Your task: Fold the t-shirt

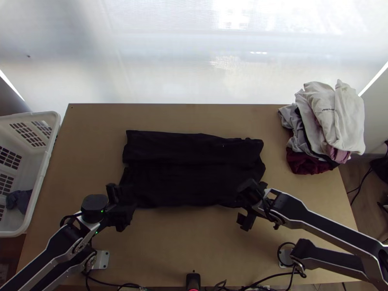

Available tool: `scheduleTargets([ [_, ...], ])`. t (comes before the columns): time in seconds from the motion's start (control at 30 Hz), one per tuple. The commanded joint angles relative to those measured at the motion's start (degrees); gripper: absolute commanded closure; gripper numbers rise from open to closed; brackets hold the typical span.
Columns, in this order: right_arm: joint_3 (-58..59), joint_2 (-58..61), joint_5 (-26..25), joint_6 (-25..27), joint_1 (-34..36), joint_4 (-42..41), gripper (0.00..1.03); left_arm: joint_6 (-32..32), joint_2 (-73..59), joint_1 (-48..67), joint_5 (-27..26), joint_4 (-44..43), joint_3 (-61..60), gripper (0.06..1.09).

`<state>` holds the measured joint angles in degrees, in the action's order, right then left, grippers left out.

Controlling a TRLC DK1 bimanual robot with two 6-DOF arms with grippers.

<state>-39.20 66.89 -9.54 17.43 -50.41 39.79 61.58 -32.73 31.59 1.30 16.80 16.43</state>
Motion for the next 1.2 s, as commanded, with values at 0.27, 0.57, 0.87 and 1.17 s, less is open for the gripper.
scheduleTargets([
  [0.27, 0.26, 2.63, -1.53, -0.2, -1.0, -6.39, 0.06, -0.5, -0.76, 5.67, -2.09, 0.78, -3.07, 0.1],
  [0.57, -0.53, 6.41, -1.97, -0.91, -2.15, -10.7, 0.06, -4.28, -8.14, 5.5, -2.09, -6.95, -3.07, 0.1],
  [0.87, -2.2, 9.75, -1.97, -1.61, -2.59, -13.16, 0.06, -6.21, -14.99, 5.06, -2.0, -15.74, -4.47, 0.1],
  [1.17, -1.67, 10.63, -2.15, -1.61, -2.59, -14.92, 0.1, -3.84, -22.29, 0.22, -2.0, -23.65, -3.51, 0.18],
])
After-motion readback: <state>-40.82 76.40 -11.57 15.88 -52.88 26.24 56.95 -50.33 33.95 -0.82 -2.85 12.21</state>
